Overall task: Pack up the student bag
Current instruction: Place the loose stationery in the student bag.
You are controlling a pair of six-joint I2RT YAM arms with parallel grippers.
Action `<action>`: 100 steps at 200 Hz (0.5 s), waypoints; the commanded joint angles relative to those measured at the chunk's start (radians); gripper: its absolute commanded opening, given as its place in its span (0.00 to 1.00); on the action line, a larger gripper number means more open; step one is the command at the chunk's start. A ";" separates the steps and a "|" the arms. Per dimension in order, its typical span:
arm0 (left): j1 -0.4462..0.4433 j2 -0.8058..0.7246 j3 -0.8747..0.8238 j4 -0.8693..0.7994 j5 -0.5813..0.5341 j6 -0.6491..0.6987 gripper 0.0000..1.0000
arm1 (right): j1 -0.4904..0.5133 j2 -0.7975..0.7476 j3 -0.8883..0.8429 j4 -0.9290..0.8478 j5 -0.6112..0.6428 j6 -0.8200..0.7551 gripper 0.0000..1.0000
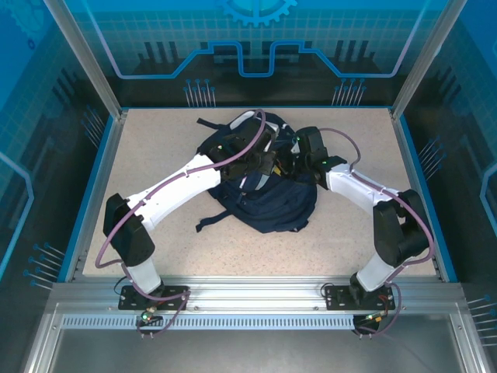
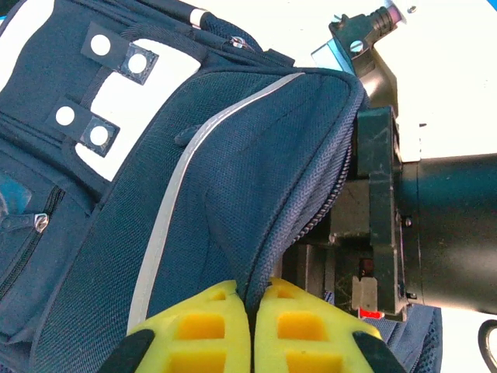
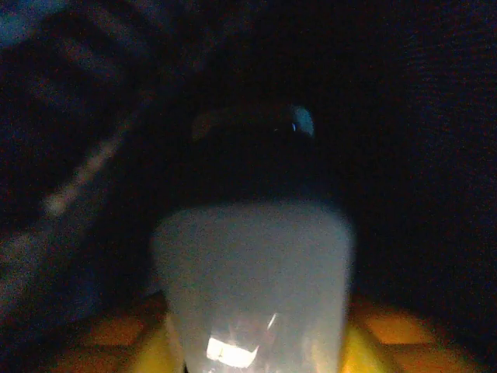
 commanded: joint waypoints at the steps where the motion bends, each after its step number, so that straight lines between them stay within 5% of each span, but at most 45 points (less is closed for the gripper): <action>1: -0.016 -0.025 0.077 0.089 0.030 -0.026 0.00 | 0.022 -0.042 0.017 -0.050 -0.014 -0.031 0.53; 64: -0.009 -0.025 0.061 0.102 0.033 -0.036 0.00 | 0.027 -0.160 0.024 -0.330 0.090 -0.132 0.55; 100: -0.009 -0.030 0.051 0.112 0.047 -0.034 0.00 | 0.042 -0.117 0.023 -0.326 0.055 -0.137 0.48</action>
